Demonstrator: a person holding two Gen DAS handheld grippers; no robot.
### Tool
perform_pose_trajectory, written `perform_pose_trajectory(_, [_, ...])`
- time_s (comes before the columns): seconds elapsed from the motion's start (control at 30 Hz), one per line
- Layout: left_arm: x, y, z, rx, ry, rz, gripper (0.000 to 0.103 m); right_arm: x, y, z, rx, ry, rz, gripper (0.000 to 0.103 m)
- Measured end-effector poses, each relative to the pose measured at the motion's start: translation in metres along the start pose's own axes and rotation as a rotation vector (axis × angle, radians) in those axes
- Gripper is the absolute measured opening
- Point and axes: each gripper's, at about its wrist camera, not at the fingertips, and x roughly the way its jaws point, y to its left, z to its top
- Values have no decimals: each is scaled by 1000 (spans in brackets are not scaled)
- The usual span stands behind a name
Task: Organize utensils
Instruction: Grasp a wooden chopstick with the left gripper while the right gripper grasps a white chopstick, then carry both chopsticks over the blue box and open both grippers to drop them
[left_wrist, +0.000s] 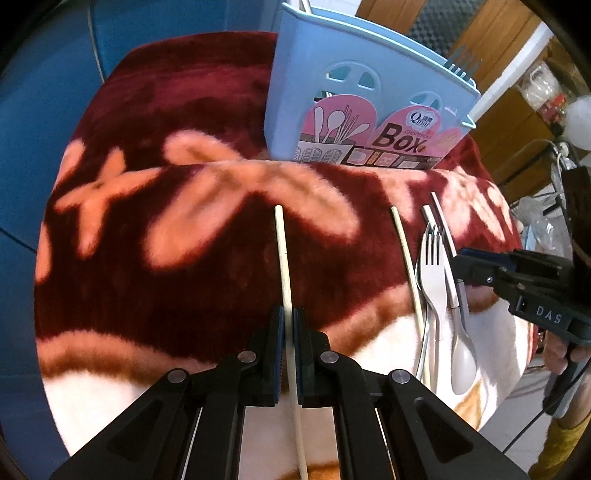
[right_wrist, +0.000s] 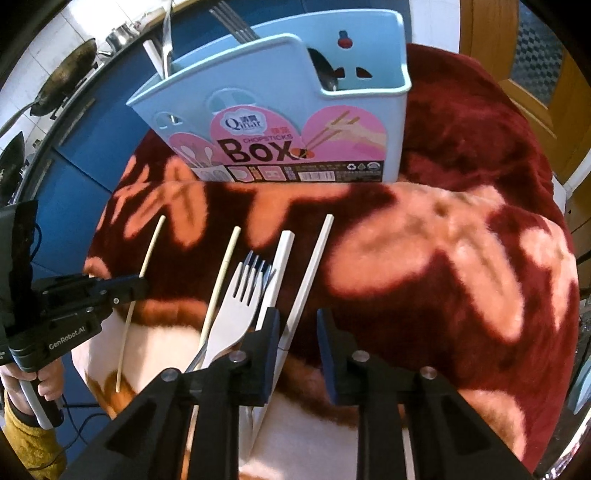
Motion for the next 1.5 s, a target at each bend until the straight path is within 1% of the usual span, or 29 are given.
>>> perform_pose_trajectory(0.03, [0,-1,0,8,3,4,5,1,0,1,-3,6,-2,15])
perform_pose_trajectory(0.13, [1,-5,1,27,-3,8,5,0,-1,3,-5,9,3,11])
perform_pose_trajectory(0.23, [1,-2,0,8,-22,-14,4,-4,-5,-1,18,-25,31,9])
perform_pose_trajectory(0.27, [0,0,0,-4,-35,-30,4,-9,-9,-4,30,-58,48,4])
perform_pose_trajectory(0.3, [-4,4,-1,-11,-48,-45,4,-15,-11,-7,32,-87,49,2])
perform_pose_trajectory(0.37, [-13,10,-3,-26,-102,-76,4,-33,-17,-14,29,-170,53,2])
perform_pose_trajectory(0.47, [-29,10,-5,-41,-193,-133,4,-50,-21,-20,34,-261,68,2])
perform_pose_trajectory(0.5, [-33,8,-5,-43,-215,-144,4,-56,-23,-23,31,-289,79,2])
perform_pose_trajectory(0.53, [-38,7,-5,-44,-250,-157,4,-57,-23,-25,29,-291,85,2])
perform_pose_trajectory(0.57, [-43,5,-5,-44,-282,-158,4,-56,-23,-25,27,-280,94,2])
perform_pose_trajectory(0.63, [-49,0,-2,-41,-319,-152,4,-50,-21,-23,32,-248,103,2])
perform_pose_trajectory(0.7, [-52,-7,0,-34,-338,-146,4,-39,-23,-19,33,-181,98,3])
perform_pose_trajectory(0.77, [-54,-12,1,-25,-346,-136,4,-31,-17,-17,21,-134,84,5])
perform_pose_trajectory(0.8, [-55,-14,1,-19,-353,-130,4,-27,-13,-16,12,-115,76,9])
perform_pose_trajectory(0.83, [-57,-14,1,-17,-360,-124,4,-24,-10,-15,8,-100,60,10])
perform_pose_trajectory(0.87, [-59,-13,0,-17,-368,-118,4,-22,-9,-16,3,-90,49,10])
perform_pose_trajectory(0.97, [-59,-12,-1,-23,-379,-124,4,-9,-2,-13,-13,-35,-19,10])
perform_pose_trajectory(1.03, [-59,-11,-2,-24,-386,-129,4,-4,1,-11,-19,-13,-33,11])
perform_pose_trajectory(1.13, [-60,-9,-3,-22,-402,-127,4,1,4,-9,-35,3,-42,13])
perform_pose_trajectory(1.33, [-63,-9,-3,-29,-441,-126,4,0,4,-9,-35,26,-62,12])
perform_pose_trajectory(1.4, [-63,-11,-3,-22,-448,-131,4,2,8,-8,-54,17,-70,12])
perform_pose_trajectory(1.47, [-65,-12,-3,-21,-458,-135,4,-1,7,-10,-46,-9,-38,10])
perform_pose_trajectory(1.5, [-66,-13,-3,-20,-465,-140,4,-4,7,-11,-39,-30,-25,7])
